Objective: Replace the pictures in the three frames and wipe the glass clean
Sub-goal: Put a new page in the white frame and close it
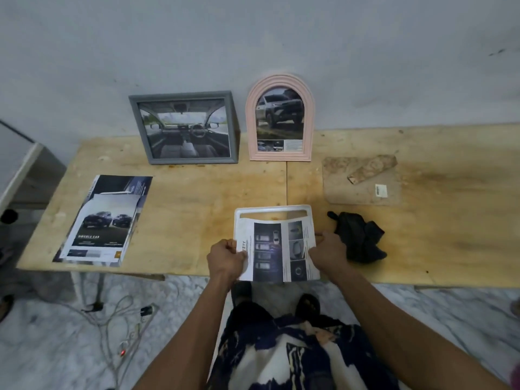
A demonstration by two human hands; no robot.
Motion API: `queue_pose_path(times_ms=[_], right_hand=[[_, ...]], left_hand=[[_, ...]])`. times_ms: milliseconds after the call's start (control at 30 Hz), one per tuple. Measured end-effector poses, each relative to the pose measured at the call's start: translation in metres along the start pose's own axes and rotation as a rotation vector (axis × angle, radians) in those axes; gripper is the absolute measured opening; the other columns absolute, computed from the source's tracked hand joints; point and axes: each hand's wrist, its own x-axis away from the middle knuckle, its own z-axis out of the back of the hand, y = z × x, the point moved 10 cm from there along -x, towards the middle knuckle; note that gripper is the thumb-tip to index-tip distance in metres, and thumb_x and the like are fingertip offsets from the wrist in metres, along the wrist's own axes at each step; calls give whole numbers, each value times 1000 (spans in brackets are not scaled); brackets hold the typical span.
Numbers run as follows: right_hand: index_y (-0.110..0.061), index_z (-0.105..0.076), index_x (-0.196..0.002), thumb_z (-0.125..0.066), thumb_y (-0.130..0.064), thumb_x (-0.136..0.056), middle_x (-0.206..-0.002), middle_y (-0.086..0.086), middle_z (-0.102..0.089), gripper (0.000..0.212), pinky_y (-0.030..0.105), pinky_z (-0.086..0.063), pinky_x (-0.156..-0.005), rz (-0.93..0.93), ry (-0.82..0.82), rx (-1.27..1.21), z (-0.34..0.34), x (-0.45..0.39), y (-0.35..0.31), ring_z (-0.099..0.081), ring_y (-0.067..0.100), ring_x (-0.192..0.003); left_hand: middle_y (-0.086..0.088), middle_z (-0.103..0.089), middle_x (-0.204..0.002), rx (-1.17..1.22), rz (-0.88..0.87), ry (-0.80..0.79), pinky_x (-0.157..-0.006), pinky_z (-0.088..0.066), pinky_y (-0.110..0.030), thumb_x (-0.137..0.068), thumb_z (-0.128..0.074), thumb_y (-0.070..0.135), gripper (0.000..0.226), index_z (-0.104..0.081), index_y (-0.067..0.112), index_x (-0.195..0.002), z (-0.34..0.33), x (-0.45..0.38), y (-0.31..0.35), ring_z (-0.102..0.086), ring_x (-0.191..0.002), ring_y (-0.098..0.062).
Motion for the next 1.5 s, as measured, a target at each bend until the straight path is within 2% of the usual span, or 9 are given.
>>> queue_pose_path(times_ms=[267, 467, 567, 700, 833, 967, 1067, 1267, 1500], right_hand=[[-10, -54, -116, -60, -1, -83, -116, 14, -61, 34, 18, -33, -48, -70, 53, 26, 1, -21, 7, -55, 20, -84], [-9, -58, -114, -59, -2, -86, -115, 12, -64, 30, 27, -44, -68, -64, 85, 76, 0, -32, -1, -60, 25, -92], [-8, -59, -115, -58, -2, -85, -116, 12, -65, 31, 29, -46, -72, -43, 96, 86, -1, -35, -6, -62, 29, -100], [-2, -59, -111, -58, 1, -84, -101, 10, -62, 27, 27, -42, -70, -25, 106, 96, 0, -32, -11, -55, 22, -86], [-19, -54, -93, -59, -4, -77, -102, 8, -61, 23, 28, -40, -67, 54, 123, 128, -3, -34, -13, -55, 21, -86], [-20, -54, -123, -59, -4, -79, -119, 10, -58, 47, 29, -44, -75, 57, 89, 90, -12, -33, -7, -59, 28, -101], [-24, -40, -145, -59, -8, -87, -128, 10, -46, 63, 33, -44, -83, 64, 52, 132, -21, -30, -5, -54, 30, -110], [-28, -32, -152, -61, -19, -92, -126, 9, -38, 67, 36, -43, -94, 94, -12, 234, -36, -26, 0, -49, 30, -113], [-32, -22, -154, -63, -25, -92, -135, 11, -34, 75, 40, -44, -97, 98, -71, 321, -38, -26, -1, -44, 30, -122]], left_hand=[[-13, -72, -108, -258, -129, -32, -76, -43, -25, -84, -74, 12, 35, -67, 4, -117, -7, -16, 27, -66, -102, -32], [-14, -72, -105, -366, -199, -65, -69, -41, -25, -82, -76, 14, 25, -70, 2, -103, -13, -25, 35, -67, -94, -29], [-14, -65, -117, -442, -210, -67, -75, -46, -33, -82, -76, 21, 42, -62, 7, -119, -18, -29, 36, -63, -106, -33], [-12, -56, -129, -499, -213, -62, -87, -50, -41, -82, -76, 24, 58, -52, 13, -134, -20, -32, 33, -55, -119, -32], [-13, -52, -130, -470, -206, -74, -85, -48, -41, -80, -78, 23, 61, -50, 11, -134, -19, -37, 28, -53, -118, -33], [-16, -66, -111, -387, -246, -100, -68, -44, -32, -77, -77, 12, 41, -63, 1, -113, -18, -43, 34, -63, -96, -34], [-18, -70, -105, -355, -273, -106, -69, -49, -36, -75, -76, 8, 36, -64, -2, -108, -16, -47, 38, -65, -90, -34], [-16, -51, -128, -494, -343, -181, -92, -48, -40, -79, -80, 21, 80, -41, 19, -149, -28, -50, 37, -54, -115, -36], [-12, -37, -137, -690, -358, -256, -103, -45, -42, -84, -78, 32, 84, -33, 24, -155, -41, -49, 30, -43, -125, -32]])
